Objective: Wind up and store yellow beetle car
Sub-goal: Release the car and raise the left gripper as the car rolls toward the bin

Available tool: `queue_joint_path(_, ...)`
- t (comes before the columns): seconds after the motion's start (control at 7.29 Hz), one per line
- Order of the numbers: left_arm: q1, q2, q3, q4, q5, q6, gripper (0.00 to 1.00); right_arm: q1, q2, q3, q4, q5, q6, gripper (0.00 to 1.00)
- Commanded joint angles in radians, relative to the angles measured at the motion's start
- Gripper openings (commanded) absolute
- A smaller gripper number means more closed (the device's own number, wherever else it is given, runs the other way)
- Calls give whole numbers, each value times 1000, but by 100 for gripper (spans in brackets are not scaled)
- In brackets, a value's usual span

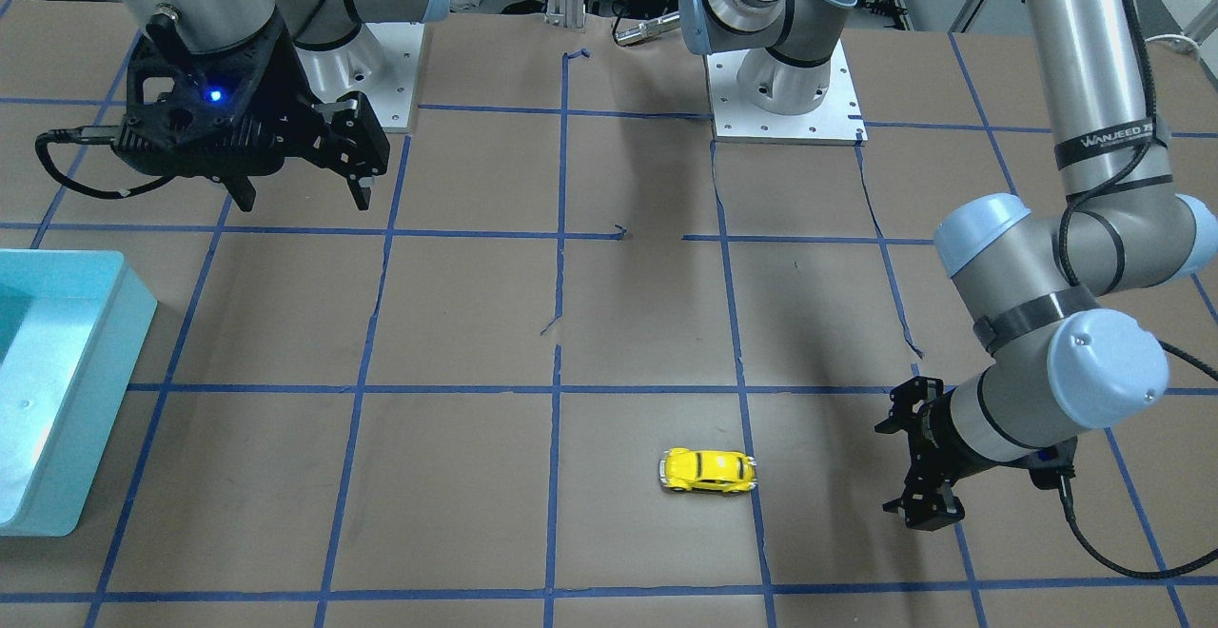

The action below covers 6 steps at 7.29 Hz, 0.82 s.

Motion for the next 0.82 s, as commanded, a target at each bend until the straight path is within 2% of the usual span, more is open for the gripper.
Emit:
queue_joint_path(0.0, -5, 102, 38, -63, 37, 430, 100, 0, 0, 0, 0, 1, 0, 100)
queue_joint_path(0.14, -7, 145, 44, -173, 39, 453, 100, 0, 0, 0, 0, 2, 0, 100)
queue_joint_path(0.55, -34, 267, 99, -289, 39, 804, 100, 0, 0, 0, 0, 2, 0, 100)
queue_joint_path(0.69, -57, 312, 101, -320, 40, 812, 100, 0, 0, 0, 0, 2, 0, 100)
